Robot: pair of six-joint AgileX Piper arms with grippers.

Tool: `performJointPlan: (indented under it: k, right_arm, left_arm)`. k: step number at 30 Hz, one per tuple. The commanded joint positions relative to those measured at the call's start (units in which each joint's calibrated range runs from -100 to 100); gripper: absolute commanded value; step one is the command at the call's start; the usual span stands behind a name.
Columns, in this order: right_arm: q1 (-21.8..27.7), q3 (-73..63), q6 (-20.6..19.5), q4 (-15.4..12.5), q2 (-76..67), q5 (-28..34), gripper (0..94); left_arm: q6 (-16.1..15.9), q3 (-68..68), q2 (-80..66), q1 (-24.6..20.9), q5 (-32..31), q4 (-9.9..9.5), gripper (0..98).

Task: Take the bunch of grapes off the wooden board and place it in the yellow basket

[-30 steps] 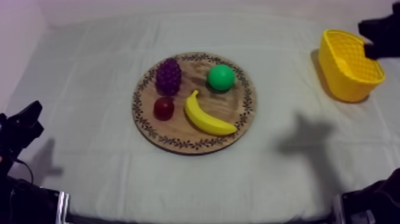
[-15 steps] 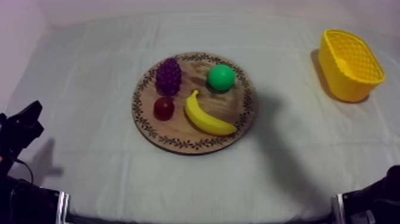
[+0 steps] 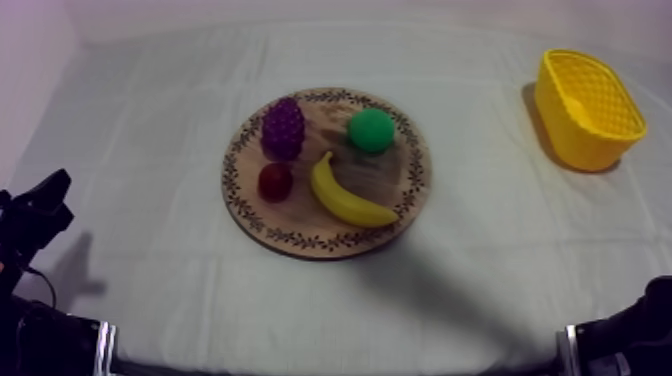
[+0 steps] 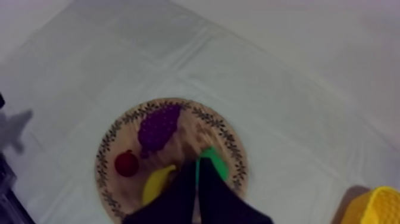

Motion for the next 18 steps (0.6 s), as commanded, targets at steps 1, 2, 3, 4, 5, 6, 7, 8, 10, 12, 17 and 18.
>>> performJointPlan:
  k: [1,2,3,4,5,6,7,8,10,12,17,18]
  right_arm:
    - [-0.2,-4.8,-2.2,0.3,4.1,0.4,0.3]
    - [-0.4,-6.3,-2.9,0.3,5.5,0.7,0.3]
    - [-0.6,-7.7,-3.6,0.3,6.8,1.1,0.3]
    - [-0.7,-9.2,-4.3,0.4,8.0,1.5,0.3]
    - [-1.0,-10.5,-5.0,0.6,9.3,2.0,0.3]
    - [-1.2,-11.8,-5.7,0.8,10.5,2.7,0.3]
    - [-1.5,-13.1,-6.5,1.1,11.8,3.4,0.3]
    - [-1.8,-14.3,-7.2,1.2,13.0,4.4,0.3]
    - [-2.3,-16.9,-8.4,1.4,15.6,6.4,0.3]
    - [-2.8,-19.3,-9.4,1.5,18.1,8.4,0.3]
    - [-3.9,-25.8,-11.3,2.1,23.8,13.7,0.3]
    - [-4.2,-27.4,-11.4,2.2,25.0,15.2,0.3]
  left_arm:
    - [0.0,0.0,0.0,0.0,0.0,-0.02,0.1]
    - [0.0,0.0,0.0,0.0,0.0,-0.02,0.1]
    - [0.0,0.0,0.0,0.0,0.0,-0.02,0.1]
    - [0.0,0.0,0.0,0.0,0.0,-0.02,0.1]
    - [0.0,0.0,0.0,0.0,0.0,-0.02,0.1]
    - [0.0,0.0,0.0,0.0,0.0,-0.02,0.1]
    - [0.0,0.0,0.0,0.0,0.0,-0.02,0.1]
    - [0.0,0.0,0.0,0.0,0.0,-0.02,0.1]
    - [0.0,0.0,0.0,0.0,0.0,-0.02,0.1]
    - [0.0,0.0,0.0,0.0,0.0,-0.02,0.1]
    - [0.0,0.0,0.0,0.0,0.0,-0.02,0.1]
    - [0.0,0.0,0.0,0.0,0.0,-0.02,0.1]
